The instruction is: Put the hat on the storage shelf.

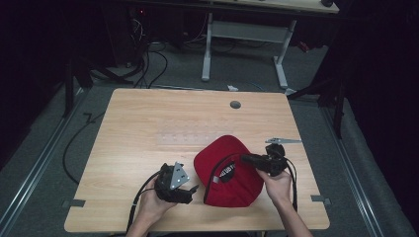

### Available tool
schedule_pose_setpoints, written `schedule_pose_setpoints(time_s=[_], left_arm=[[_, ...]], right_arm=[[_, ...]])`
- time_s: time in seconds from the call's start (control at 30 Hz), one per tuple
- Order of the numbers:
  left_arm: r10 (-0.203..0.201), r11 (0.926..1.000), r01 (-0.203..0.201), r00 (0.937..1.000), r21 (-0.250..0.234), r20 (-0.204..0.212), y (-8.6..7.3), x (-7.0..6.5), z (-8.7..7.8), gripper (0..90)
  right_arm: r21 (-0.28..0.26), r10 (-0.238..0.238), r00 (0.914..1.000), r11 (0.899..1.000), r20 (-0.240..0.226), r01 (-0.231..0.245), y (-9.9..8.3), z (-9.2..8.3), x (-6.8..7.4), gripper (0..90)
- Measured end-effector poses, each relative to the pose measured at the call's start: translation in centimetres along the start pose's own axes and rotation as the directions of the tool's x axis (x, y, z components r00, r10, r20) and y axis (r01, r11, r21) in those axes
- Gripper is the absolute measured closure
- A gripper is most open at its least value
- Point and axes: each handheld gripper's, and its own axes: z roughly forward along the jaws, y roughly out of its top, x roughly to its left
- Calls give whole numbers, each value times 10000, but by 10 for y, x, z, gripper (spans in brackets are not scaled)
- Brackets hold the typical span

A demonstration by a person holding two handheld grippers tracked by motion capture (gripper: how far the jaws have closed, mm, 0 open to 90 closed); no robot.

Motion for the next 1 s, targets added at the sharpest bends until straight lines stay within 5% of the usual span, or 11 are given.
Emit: schedule_pose_setpoints(time_s=[0.27, 1.0], left_arm=[[587, 9982, -589, 9982, 104, 108, 0, -10, 5, 154], [1216, 9926, -1215, 9926, -55, 67, 6, -15, 3, 208]], right_arm=[[213, -88, 9998, 9997, -169, 92, 10, 6, 10, 809], [1069, -24, 9998, 9943, -182, 43, 14, 18, 18, 807]])
